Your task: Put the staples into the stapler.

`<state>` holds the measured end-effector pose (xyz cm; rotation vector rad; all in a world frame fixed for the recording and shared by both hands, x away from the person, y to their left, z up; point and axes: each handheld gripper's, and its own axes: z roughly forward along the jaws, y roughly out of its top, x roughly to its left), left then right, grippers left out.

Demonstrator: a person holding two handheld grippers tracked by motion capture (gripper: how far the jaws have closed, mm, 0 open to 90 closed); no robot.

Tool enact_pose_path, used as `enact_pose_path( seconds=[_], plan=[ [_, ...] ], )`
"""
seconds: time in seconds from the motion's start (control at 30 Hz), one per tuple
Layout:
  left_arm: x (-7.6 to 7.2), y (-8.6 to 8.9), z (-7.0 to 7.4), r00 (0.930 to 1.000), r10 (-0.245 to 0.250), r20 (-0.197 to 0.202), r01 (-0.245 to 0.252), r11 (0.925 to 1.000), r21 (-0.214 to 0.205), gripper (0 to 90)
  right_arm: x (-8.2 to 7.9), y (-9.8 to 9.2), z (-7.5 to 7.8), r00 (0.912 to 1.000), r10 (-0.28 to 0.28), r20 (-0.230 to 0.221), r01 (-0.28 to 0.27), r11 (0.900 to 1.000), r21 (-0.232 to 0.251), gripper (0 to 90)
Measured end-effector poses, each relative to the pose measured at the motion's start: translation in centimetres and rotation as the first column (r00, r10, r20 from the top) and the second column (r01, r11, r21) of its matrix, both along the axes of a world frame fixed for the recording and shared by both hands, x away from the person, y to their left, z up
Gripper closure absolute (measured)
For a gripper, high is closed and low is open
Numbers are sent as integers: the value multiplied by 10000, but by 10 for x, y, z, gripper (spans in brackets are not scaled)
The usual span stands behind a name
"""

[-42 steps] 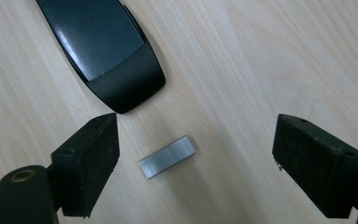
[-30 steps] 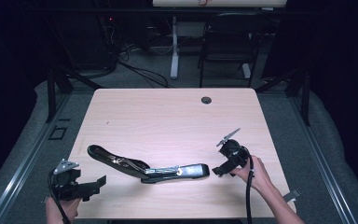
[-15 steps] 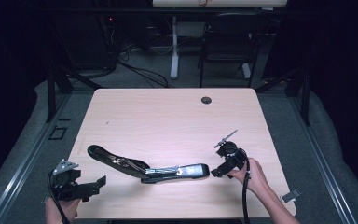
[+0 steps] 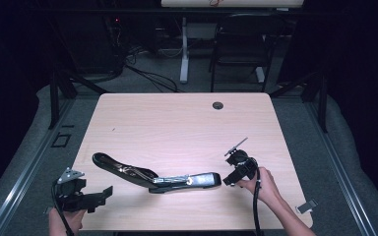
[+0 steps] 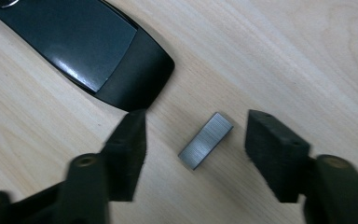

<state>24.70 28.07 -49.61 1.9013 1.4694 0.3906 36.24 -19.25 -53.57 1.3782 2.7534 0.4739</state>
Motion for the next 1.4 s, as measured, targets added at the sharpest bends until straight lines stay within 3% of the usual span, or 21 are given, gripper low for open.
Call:
enact_pose_path(
  seconds=[0.3,0.5,0.87,1.2,1.4],
  plan=[
    [-1,1,0,10000,-45,-58,45,10000,28,1,3,6,-7,9995,-169,274,174,9997,-181,575],
    [0,1,0,10000,-2,-26,2,10000,-3,1,3,9,-9,9995,80,310,-58,9974,-712,651],
    [0,0,0,10000,-45,-58,45,10000,50,1,8,2,-11,9993,-187,324,201,9989,-415,775],
    [0,0,0,9999,-66,-86,66,9999,75,1,9,0,-8,9992,-152,359,163,9994,-313,781],
    [0,-1,-1,10000,-52,-37,53,10000,83,1,9,-2,-4,9987,-161,491,160,9999,18,780]
  ],
)
